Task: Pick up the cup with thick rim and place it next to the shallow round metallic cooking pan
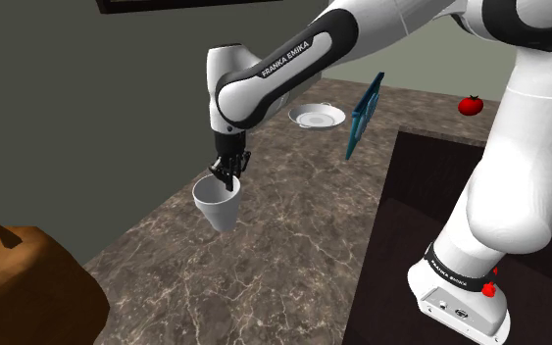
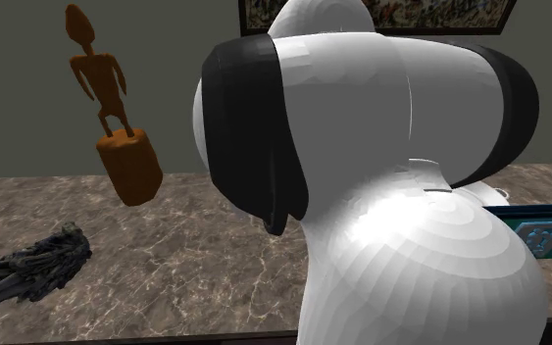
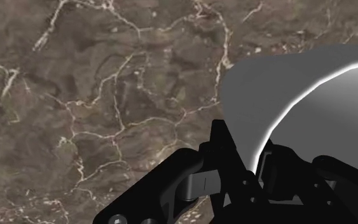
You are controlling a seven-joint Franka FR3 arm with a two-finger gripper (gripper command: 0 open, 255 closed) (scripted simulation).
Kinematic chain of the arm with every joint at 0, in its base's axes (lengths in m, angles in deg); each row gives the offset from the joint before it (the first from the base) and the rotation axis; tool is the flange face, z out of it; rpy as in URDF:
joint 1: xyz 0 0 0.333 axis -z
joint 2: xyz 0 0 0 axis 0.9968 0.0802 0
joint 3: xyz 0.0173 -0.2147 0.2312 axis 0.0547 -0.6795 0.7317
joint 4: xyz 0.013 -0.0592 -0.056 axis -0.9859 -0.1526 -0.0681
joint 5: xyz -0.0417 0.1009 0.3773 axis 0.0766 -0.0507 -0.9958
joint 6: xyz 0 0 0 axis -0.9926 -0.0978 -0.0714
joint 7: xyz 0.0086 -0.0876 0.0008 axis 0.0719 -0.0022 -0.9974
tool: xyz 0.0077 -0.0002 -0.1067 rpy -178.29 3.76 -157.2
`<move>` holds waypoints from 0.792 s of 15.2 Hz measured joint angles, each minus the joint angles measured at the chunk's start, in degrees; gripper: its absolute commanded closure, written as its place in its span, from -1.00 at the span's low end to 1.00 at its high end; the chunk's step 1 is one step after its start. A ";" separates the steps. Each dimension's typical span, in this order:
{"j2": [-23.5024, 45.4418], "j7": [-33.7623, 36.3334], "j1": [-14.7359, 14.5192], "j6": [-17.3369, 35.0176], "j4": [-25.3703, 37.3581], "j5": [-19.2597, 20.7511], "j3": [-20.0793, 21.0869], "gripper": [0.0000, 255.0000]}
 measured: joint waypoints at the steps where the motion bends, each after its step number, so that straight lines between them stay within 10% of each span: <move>1: -0.39 -0.06 0.04 -0.48 0.05 -0.12 0.01 1.00; 12: -3.69 0.04 0.33 -8.32 4.69 -0.81 0.04 1.00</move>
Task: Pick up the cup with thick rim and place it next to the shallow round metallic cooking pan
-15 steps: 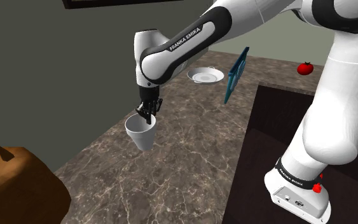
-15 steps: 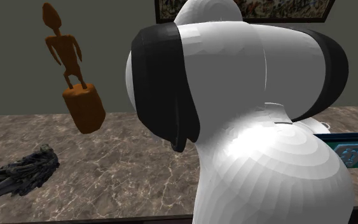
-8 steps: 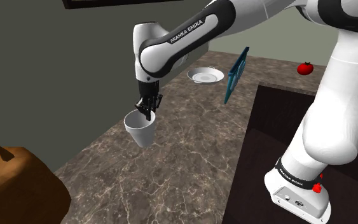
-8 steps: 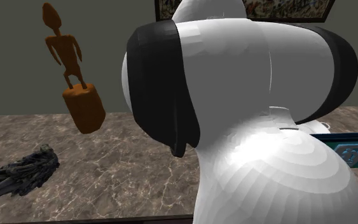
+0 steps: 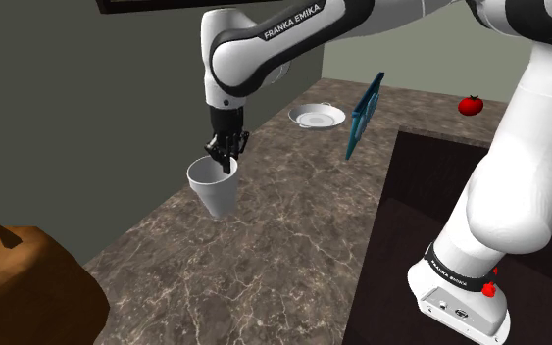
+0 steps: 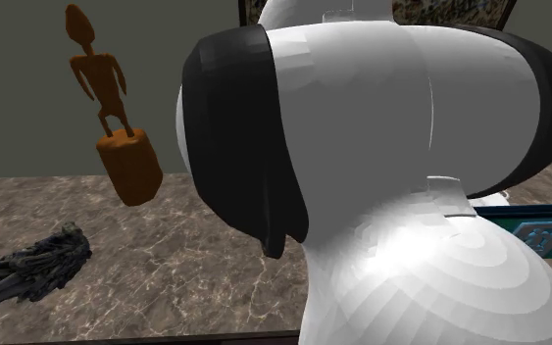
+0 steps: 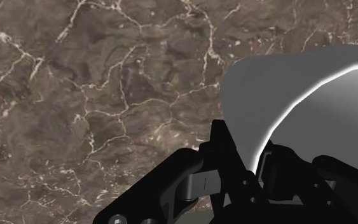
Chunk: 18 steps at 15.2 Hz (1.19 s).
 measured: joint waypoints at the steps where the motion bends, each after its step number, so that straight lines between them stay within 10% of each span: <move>1: -0.32 -0.05 0.06 -0.62 0.30 -0.08 -0.03 1.00; 18: -2.83 0.90 0.23 -13.35 10.66 -0.36 -0.08 1.00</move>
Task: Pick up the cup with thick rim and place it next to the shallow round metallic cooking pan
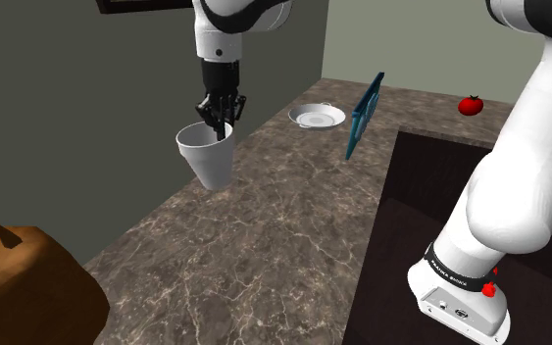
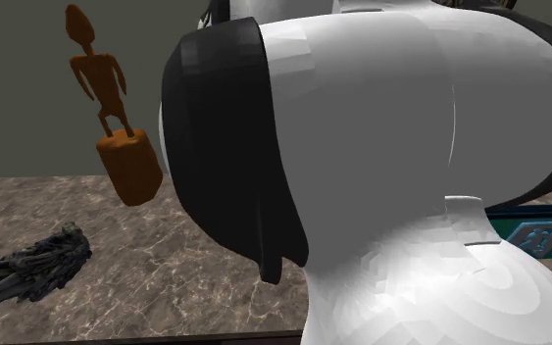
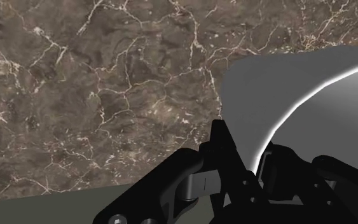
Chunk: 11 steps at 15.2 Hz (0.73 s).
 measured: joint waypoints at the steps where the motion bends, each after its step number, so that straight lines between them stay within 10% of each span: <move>1: 0.04 0.06 0.01 -0.83 0.88 0.04 -0.01 1.00; 11: -0.42 -1.05 0.94 -7.02 6.45 -0.01 -0.85 1.00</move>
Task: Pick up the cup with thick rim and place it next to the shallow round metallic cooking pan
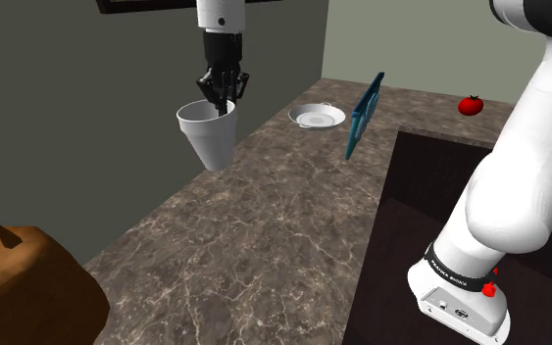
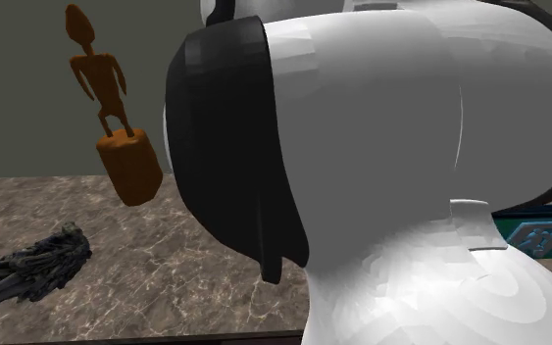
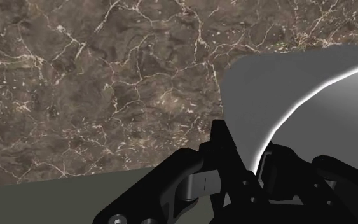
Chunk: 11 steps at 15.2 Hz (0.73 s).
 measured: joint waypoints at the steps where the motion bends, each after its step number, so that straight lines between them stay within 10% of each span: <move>1: -0.47 -1.30 0.69 -0.13 -0.47 -0.18 -0.64 1.00; 11: -3.20 -15.09 7.56 -1.81 -3.05 -0.84 -7.62 1.00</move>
